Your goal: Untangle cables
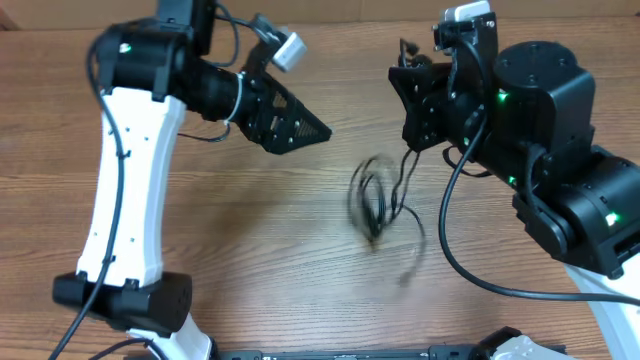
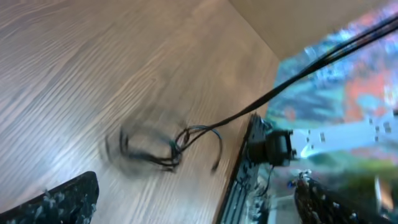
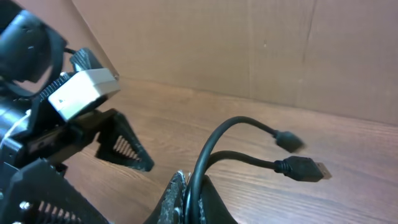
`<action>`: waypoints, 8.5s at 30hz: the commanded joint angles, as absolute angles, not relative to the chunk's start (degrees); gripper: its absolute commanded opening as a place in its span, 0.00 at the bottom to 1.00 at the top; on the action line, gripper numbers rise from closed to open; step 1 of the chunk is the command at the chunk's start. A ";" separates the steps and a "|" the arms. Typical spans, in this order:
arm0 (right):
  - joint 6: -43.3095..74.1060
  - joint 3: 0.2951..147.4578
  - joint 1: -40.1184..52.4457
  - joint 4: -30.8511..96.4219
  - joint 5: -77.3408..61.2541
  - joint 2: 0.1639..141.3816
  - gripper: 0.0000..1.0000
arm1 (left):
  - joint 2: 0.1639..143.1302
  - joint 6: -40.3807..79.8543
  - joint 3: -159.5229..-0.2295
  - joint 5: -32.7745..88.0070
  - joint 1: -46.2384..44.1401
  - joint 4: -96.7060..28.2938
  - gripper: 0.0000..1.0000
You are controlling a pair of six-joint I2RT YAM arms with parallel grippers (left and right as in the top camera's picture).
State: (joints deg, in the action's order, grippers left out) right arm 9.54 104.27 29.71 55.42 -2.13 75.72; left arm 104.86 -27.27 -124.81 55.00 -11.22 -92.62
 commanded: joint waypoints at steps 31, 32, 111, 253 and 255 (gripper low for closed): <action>9.06 123.94 24.99 33.15 -1.21 76.01 0.04 | 108.31 -43.07 -124.86 53.17 -18.79 -89.43 1.00; 9.06 123.94 24.99 34.50 -1.23 76.44 0.04 | 108.31 -43.00 -124.86 53.82 -18.83 -88.44 1.00; 52.97 123.76 29.80 52.64 -12.80 103.53 1.00 | 92.25 34.39 -125.78 8.78 -13.19 -67.92 0.04; -10.94 111.35 30.74 51.24 -28.34 91.50 0.78 | 89.43 56.23 -136.66 45.06 4.86 -37.67 0.04; -12.64 111.35 31.29 50.15 -26.28 93.89 0.82 | 88.31 56.18 -136.66 45.04 4.86 -37.58 0.04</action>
